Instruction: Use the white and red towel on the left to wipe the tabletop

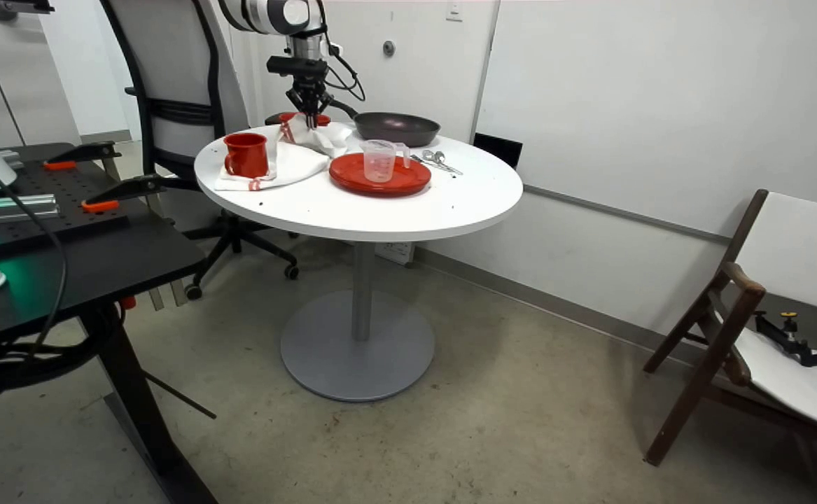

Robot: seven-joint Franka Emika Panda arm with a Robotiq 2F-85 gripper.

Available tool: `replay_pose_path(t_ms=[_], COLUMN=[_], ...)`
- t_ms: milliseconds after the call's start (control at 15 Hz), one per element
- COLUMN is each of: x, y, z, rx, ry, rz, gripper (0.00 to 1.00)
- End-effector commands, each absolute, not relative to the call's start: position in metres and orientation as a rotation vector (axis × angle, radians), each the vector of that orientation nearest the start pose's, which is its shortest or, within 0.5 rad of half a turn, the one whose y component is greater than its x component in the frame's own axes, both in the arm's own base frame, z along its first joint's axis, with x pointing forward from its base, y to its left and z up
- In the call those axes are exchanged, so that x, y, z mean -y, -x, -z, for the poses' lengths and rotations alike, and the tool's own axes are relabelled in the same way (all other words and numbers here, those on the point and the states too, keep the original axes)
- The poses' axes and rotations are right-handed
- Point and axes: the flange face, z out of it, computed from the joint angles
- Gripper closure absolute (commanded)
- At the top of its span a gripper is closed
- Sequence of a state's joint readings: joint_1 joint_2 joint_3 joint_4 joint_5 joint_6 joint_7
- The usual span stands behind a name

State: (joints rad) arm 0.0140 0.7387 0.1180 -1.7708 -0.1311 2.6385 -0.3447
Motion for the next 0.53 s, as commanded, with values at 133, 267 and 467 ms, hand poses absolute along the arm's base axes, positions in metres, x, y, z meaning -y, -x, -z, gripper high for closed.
replay_pose_path(t_ms=[133, 267, 467], x=[-0.094, -0.095, -0.097], y=[-0.673, -0.673, -0.673], z=[-0.132, -0.125, -0.117], rx=[0.842, 0.839, 0.839], ry=[2.973, 2.970, 2.971], rz=[0.273, 0.261, 0.240], gripper=[1.00, 1.00, 1.00])
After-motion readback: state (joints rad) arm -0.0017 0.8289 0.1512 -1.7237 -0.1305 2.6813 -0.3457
